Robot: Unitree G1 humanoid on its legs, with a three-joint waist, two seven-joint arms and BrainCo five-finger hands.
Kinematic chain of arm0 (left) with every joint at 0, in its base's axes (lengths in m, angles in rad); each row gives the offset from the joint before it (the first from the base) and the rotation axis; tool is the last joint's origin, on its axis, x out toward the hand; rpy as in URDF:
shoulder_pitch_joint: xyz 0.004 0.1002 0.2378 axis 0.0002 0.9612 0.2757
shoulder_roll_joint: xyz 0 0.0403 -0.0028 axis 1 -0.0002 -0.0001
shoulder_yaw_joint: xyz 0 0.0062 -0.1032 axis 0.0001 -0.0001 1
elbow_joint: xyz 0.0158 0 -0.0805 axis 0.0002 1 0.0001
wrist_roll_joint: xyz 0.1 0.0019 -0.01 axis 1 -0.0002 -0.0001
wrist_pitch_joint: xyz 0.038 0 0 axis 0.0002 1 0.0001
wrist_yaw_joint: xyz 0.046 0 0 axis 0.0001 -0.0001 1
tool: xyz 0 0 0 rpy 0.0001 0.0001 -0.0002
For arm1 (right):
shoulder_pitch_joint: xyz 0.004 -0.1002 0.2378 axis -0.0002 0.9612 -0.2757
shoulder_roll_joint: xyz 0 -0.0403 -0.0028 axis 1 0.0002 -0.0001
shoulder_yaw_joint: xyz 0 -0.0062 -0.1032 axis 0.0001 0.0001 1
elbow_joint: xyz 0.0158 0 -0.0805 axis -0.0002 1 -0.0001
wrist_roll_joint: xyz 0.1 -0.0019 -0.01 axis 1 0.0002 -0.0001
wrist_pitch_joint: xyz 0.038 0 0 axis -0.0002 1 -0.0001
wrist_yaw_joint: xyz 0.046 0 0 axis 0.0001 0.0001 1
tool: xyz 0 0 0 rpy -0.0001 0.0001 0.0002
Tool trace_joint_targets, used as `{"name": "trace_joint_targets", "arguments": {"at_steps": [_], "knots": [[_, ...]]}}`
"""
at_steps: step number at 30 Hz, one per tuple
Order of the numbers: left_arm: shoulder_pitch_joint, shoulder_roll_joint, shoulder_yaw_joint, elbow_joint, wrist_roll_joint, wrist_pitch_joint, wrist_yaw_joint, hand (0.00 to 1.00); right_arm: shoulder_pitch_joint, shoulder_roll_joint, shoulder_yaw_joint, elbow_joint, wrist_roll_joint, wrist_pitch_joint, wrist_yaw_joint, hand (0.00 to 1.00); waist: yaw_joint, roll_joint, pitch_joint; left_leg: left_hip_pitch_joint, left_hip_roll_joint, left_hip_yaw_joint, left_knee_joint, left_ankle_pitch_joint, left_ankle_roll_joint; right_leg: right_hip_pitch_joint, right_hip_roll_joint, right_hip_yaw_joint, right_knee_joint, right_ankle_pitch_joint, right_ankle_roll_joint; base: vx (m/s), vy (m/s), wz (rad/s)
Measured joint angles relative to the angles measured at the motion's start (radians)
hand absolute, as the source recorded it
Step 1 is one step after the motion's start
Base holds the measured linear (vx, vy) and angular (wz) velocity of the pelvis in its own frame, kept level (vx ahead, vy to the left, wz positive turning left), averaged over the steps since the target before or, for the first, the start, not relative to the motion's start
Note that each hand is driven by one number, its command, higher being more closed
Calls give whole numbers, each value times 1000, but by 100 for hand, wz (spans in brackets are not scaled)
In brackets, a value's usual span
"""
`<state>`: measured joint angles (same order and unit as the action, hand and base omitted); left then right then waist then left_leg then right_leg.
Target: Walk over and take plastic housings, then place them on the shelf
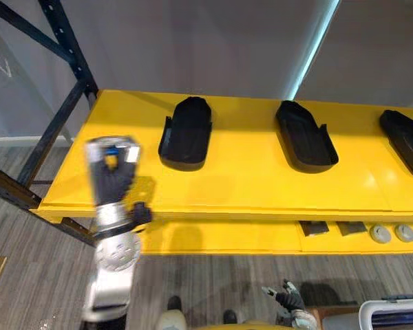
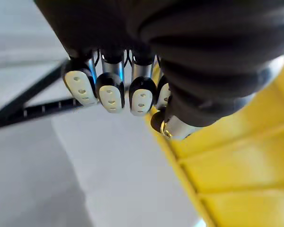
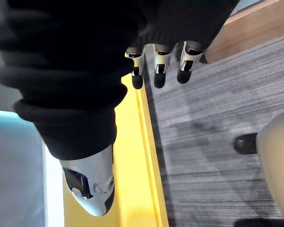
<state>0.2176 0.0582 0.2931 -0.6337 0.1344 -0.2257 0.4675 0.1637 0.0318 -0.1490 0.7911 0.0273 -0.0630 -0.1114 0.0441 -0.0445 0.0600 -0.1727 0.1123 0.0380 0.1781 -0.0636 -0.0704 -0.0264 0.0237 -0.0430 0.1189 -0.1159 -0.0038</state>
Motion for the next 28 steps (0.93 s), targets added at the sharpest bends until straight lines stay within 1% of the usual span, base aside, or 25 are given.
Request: {"name": "trace_joint_targets", "arguments": {"at_steps": [1, 2, 4, 6, 7, 8, 9, 10, 11, 12, 13, 15, 16, 17, 19, 20, 25, 28], "knots": [[8, -7, 11, 0, -17, -1, 3, 100, 0, 0, 0, 0, 0, 0, 0, 0, 0, 0, 0, 0, -1, -3, 0, -1, 1, 2, -1, -4, 0, -1, 0, -42, -16, 36], [58, -46, 68, 20, -80, -3, 26, 100, -3, -1, 0, 0, 0, 1, -4, 0, 2, 1, -4, -2, -5, -13, 4, -2, 2, 6, -4, -19, 7, -10, 1, -32, -13, 32], [117, -82, 110, 91, -123, -3, 40, 100, -5, 0, 2, 0, 0, 2, -10, 0, 10, 6, -15, -8, -8, -21, 18, -4, 4, 4, -8, -35, 20, -22, 2, -29, -7, 29], [153, -103, 130, 262, -148, 33, 30, 100, -11, -3, 10, 0, -2, 7, -20, 0, 30, 13, -20, -11, -9, -24, 37, -18, 7, 7, -8, -41, 25, -30, 3, -34, 5, 12], [161, -105, 135, 307, -163, 47, 22, 100, -16, -2, 12, 0, -3, 8, -20, 0, 30, 13, -20, -12, -9, -24, 39, -20, 6, 6, -8, -42, 29, -34, 6, -24, 5, 3], [164, -107, 140, 412, -171, 79, -1, 0, -21, -1, 12, 0, -3, 10, -20, 0, 29, 11, -20, -13, -9, -24, 46, -22, 8, 4, -8, -42, 36, -41, 9, 0, 0, 0], [164, -108, 140, 509, -154, 118, -21, 0, -25, -1, 12, 0, -4, 15, -20, 0, 29, 8, -22, -13, -9, -23, 53, -25, 11, 5, -9, -42, 38, -42, 8, 0, 0, 0], [163, -109, 139, 557, -137, 137, -32, 0, -28, -1, 12, -1, -5, 17, -20, 0, 28, 6, -23, -14, -9, -23, 56, -28, 12, 5, -9, -41, 39, -43, 7, 17, 6, -4], [161, -114, 137, 654, -113, 164, -56, 0, -29, -1, 12, -1, -9, 23, -19, 0, 27, 3, -24, -14, -8, -20, 67, -36, 12, 4, -9, -39, 46, -45, 4, 23, 8, -6], [158, -115, 133, 706, -102, 175, -68, 0, -30, -1, 12, -1, -10, 26, -19, 0, 26, 2, -24, -14, -8, -18, 73, -42, 13, 4, -10, -36, 52, -49, 4, 50, 21, -13], [143, -117, 129, 867, -93, 192, -107, 0, -23, -1, 12, -1, -12, 30, -19, 0, 25, 5, -24, -13, -7, -12, 92, -50, 5, 5, -14, -31, 64, -56, 8, 46, 21, -15], [127, -117, 122, 984, -94, 201, -135, 0, -21, -1, 12, -4, -12, 30, -19, 0, 25, 2, -26, -11, -7, -10, 104, -58, 7, 4, -16, -24, 70, -61, 16, 58, 19, -12], [112, -118, 99, 1073, -95, 202, -160, 0, -19, -3, 11, -7, -11, 30, -19, 0, 23, 3, -25, -10, -7, -8, 107, -62, 11, 6, -23, -23, 71, -62, 18, 44, 10, -5], [108, -118, 93, 1085, -95, 202, -165, 0, -19, -3, 10, -8, -11, 30, -19, 0, 23, 4, -25, -10, -8, -7, 108, -63, 12, 6, -24, -22, 71, -63, 19, 44, 22, -4], [70, -119, 81, 1169, -94, 201, -207, 0, -20, 0, 11, -20, -10, 30, -19, 0, 25, 9, -21, -11, -9, 4, 121, -78, 17, 9, -29, -11, 71, -64, 21, 26, 56, -11], [65, -118, 80, 1178, -94, 201, -209, 0, -20, 0, 11, -21, -10, 30, -19, 0, 25, 9, -21, -11, -10, 5, 122, -80, 18, 10, -30, -10, 71, -64, 22, 11, 60, -9], [4, -105, 41, 1274, -94, 195, -273, 0, -20, -2, 5, -21, 0, 29, -16, 0, 23, 21, -21, -4, -13, 20, 136, -97, 26, 20, -38, -1, 71, -68, 28, 11, 35, -5], [-9, -105, 0, 1314, -92, 193, -288, 0, -21, -3, -1, -21, 0, 29, -17, 0, 23, 31, -24, 1, -13, 39, 136, -102, 29, 19, -40, 18, 71, -67, 31, 13, 33, -16]]}}
